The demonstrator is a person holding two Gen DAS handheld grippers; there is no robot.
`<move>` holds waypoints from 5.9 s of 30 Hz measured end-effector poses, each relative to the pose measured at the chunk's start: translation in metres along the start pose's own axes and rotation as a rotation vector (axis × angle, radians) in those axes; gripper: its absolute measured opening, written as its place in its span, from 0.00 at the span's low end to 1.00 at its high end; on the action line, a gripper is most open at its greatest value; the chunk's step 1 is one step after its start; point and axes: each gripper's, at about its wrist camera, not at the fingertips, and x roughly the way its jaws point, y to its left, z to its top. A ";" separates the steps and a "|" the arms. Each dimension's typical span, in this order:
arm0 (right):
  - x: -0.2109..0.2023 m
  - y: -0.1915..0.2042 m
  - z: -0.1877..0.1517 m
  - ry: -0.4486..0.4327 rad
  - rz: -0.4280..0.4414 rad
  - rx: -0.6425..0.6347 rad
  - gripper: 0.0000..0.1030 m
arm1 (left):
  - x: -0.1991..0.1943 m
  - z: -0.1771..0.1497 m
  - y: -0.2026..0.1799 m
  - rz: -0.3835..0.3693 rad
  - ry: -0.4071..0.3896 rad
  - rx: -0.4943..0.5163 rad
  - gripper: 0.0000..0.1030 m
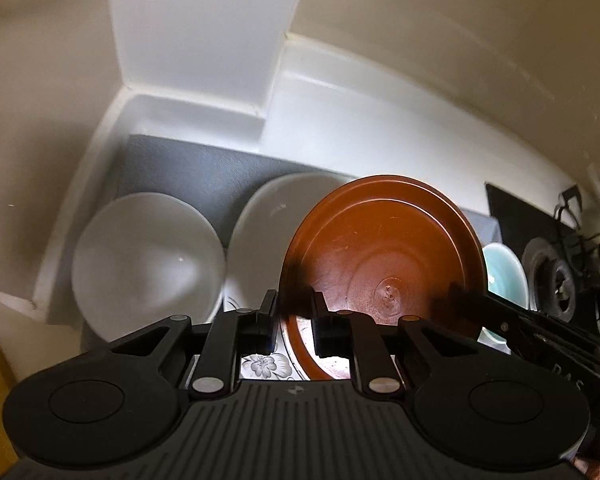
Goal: Organize plates and bowls
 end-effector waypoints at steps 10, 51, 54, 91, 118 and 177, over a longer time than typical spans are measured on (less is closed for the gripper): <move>0.028 -0.015 -0.010 0.016 -0.040 0.017 0.17 | 0.037 0.006 -0.009 0.028 -0.007 0.042 0.16; 0.053 0.062 -0.024 0.068 0.169 -0.160 0.44 | -0.027 -0.050 0.109 0.000 -0.194 -0.117 0.67; 0.065 0.088 -0.022 0.061 0.196 -0.210 0.44 | -0.020 -0.055 0.128 0.001 -0.212 -0.186 0.58; 0.111 0.143 -0.054 0.158 0.151 -0.354 0.20 | 0.007 -0.081 0.178 -0.076 -0.145 -0.339 0.17; 0.056 0.117 -0.044 0.068 0.154 -0.246 0.14 | -0.037 -0.078 0.126 -0.029 -0.140 -0.273 0.13; -0.007 -0.183 -0.009 -0.020 -0.039 -0.142 0.15 | 0.099 -0.012 -0.189 0.075 0.140 -0.004 0.13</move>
